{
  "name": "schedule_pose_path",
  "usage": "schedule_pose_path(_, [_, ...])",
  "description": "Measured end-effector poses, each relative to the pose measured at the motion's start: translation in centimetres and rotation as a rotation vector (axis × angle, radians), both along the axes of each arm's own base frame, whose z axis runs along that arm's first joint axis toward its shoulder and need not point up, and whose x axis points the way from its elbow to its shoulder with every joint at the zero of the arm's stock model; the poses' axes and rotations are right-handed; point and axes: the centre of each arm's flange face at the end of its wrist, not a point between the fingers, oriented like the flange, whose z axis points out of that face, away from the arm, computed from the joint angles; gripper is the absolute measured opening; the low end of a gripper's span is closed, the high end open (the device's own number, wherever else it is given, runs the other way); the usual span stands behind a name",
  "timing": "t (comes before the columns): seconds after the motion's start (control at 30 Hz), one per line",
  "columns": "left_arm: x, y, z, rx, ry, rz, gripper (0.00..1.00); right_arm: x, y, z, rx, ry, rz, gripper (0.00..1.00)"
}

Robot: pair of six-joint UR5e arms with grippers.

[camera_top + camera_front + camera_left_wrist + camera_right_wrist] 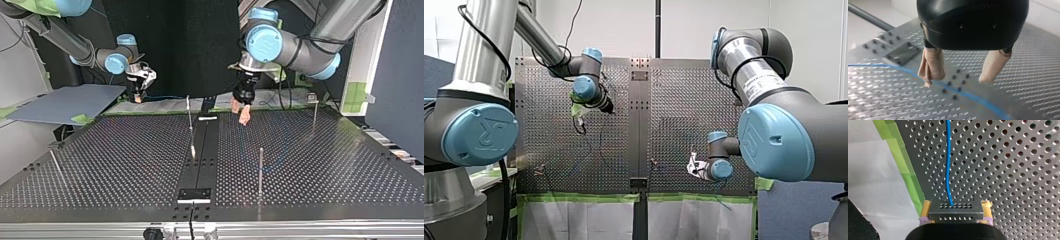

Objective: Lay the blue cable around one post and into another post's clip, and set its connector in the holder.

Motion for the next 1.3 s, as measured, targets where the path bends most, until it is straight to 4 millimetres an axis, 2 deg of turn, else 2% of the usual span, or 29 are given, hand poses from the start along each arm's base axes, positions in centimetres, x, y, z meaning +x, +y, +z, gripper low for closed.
schedule_pose_path(0.57, [1.4,7.1,7.4,-0.068,-0.145,0.16,1.0,-0.1,0.0,-0.1,0.002,0.001,-0.001,0.0])
schedule_pose_path(0.77, [0.4,7.9,10.4,-0.096,-0.214,0.178,1.0,-0.1,0.0,-0.2,0.003,0.001,-0.002,0.0])
schedule_pose_path(0.97, [-1.0,7.3,12.9,-0.16,-0.287,0.129,1.0,-0.2,-0.1,-0.3,0.0,-0.001,-0.002,0.0])
schedule_pose_path(1.13, [-2.4,7.3,13.4,-0.186,-0.318,0.084,1.0,-0.2,-0.1,-0.3,-0.001,-0.002,0.001,0.0])
schedule_pose_path(1.3, [-2.4,7.5,10.7,-0.215,-0.295,0.088,1.0,-0.2,-0.1,-0.3,-0.001,-0.003,0.003,0.0])
